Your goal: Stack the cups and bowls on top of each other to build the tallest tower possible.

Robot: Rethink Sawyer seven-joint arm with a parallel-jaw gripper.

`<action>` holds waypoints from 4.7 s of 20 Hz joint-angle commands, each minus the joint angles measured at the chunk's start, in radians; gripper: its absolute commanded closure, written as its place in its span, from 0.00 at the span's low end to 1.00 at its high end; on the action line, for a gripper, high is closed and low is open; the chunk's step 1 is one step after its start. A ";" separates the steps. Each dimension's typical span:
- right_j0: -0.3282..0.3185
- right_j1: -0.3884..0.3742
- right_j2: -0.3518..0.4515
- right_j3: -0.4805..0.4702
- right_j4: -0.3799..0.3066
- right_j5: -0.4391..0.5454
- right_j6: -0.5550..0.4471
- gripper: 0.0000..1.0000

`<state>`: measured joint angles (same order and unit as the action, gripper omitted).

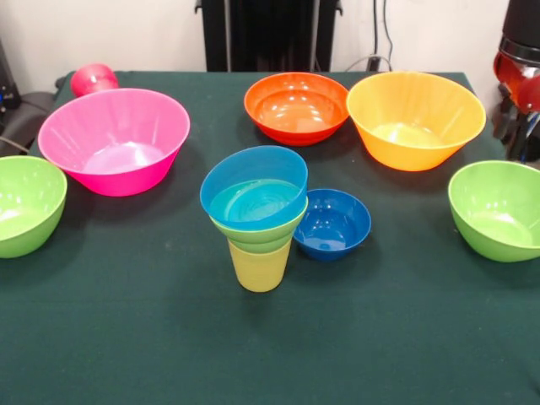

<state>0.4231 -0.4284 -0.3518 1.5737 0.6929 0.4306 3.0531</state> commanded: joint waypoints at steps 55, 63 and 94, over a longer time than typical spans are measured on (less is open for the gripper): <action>0.021 0.141 0.154 0.019 -0.038 -0.135 0.056 0.00; 0.060 0.171 0.137 -0.024 -0.033 -0.113 0.075 0.00; 0.036 0.160 0.138 -0.017 -0.041 -0.150 0.036 0.00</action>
<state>0.4966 -0.2748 -0.3320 1.5422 0.6937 0.3484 3.0531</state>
